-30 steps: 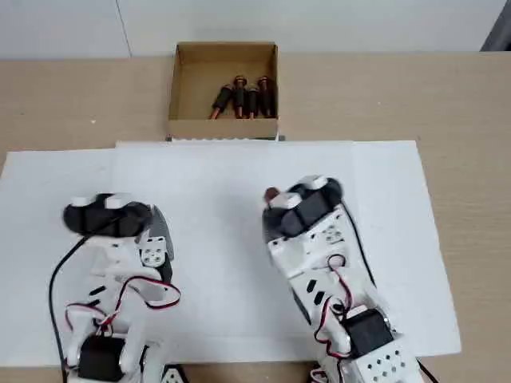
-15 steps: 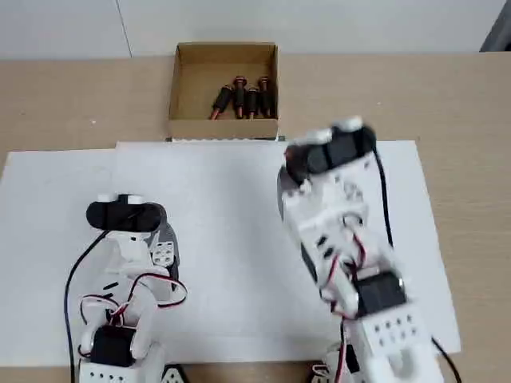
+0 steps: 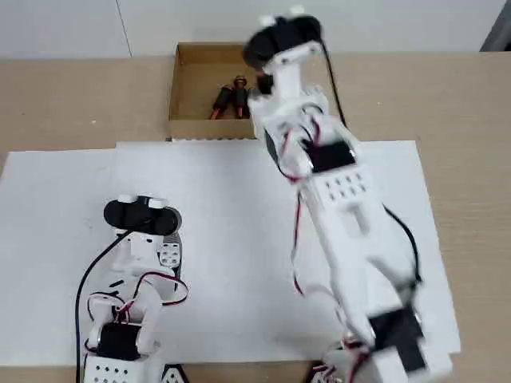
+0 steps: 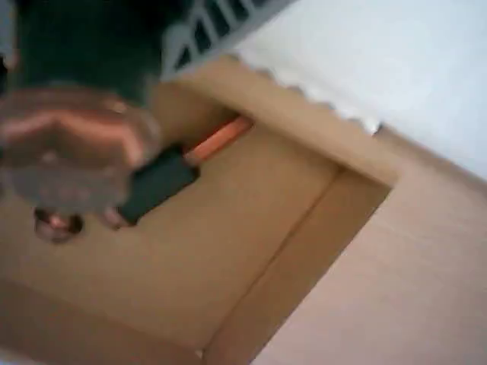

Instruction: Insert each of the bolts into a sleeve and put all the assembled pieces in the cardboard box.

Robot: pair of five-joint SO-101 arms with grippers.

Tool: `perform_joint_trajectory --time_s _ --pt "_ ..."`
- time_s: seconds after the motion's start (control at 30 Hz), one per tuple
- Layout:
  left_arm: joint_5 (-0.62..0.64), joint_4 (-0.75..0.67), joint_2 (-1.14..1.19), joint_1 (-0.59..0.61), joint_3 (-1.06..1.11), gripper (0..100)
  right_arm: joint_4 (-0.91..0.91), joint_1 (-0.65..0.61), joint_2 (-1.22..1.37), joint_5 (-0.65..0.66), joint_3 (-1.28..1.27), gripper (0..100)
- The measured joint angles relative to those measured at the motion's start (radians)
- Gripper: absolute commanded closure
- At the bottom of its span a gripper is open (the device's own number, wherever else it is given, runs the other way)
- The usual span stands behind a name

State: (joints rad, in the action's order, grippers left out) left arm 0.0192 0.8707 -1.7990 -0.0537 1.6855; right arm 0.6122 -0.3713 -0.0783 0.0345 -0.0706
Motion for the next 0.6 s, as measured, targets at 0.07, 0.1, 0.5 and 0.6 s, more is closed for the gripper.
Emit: perform_joint_trajectory --time_s 0.07,0.1,0.5,0.6 --pt "0.0 0.0 0.0 0.0 0.0 99 -0.018 -0.002 0.12 0.052 0.101 99.5" --pt "0.0 0.0 0.0 0.0 0.0 99 -0.028 -0.002 0.178 0.081 0.15 99.5" --pt "0.0 0.0 0.0 0.0 0.0 99 -0.091 -0.002 0.778 0.436 0.675 99.1" --pt "0.0 0.0 0.0 0.0 0.0 99 -0.091 -0.002 0.875 0.474 0.752 99.0"
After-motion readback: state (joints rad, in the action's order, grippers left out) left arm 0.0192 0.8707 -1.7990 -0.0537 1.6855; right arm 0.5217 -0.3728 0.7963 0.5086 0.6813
